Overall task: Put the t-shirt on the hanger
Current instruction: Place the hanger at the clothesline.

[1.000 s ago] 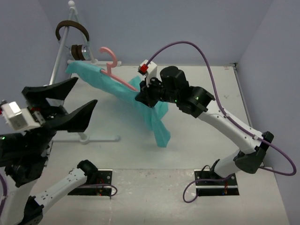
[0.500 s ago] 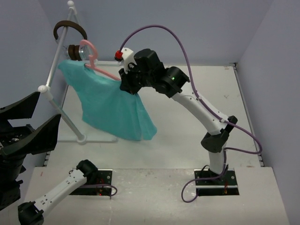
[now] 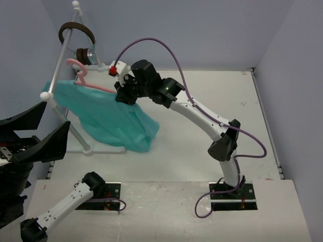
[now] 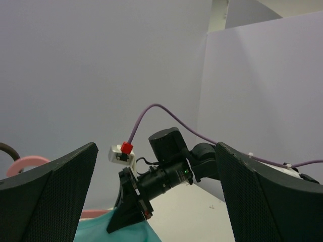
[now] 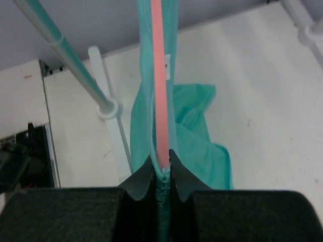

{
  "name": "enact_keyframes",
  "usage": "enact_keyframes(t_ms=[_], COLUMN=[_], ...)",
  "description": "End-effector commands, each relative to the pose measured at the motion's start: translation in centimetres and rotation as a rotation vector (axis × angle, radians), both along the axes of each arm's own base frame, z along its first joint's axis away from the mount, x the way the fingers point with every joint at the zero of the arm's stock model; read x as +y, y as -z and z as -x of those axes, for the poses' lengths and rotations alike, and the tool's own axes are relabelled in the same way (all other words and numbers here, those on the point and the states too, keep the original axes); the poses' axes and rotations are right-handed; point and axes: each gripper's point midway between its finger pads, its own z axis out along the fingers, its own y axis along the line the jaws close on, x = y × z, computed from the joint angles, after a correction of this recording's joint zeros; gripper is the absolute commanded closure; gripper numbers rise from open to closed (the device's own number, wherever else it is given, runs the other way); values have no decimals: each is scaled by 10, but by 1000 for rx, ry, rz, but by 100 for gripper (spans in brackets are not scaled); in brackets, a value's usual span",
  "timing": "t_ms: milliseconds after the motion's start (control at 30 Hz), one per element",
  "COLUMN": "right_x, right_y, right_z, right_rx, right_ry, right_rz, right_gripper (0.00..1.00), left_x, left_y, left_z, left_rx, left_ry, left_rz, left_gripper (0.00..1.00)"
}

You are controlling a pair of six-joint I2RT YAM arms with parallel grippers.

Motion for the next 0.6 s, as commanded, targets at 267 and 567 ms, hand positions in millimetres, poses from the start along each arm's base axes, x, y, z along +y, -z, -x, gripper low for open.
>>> enact_keyframes(t_ms=[267,567], right_x=[68,83], right_y=[-60,-38], right_z=[-21,-37], right_rx=[-201,-247], right_ry=[-113,-109], right_rz=[-296,-267], right_gripper=[100,100], left_x=[16,25], left_y=[-2,0], left_z=[15,27], left_rx=[-21,-36], left_ry=[-24,-24], left_rz=[5,18], left_gripper=[0,0])
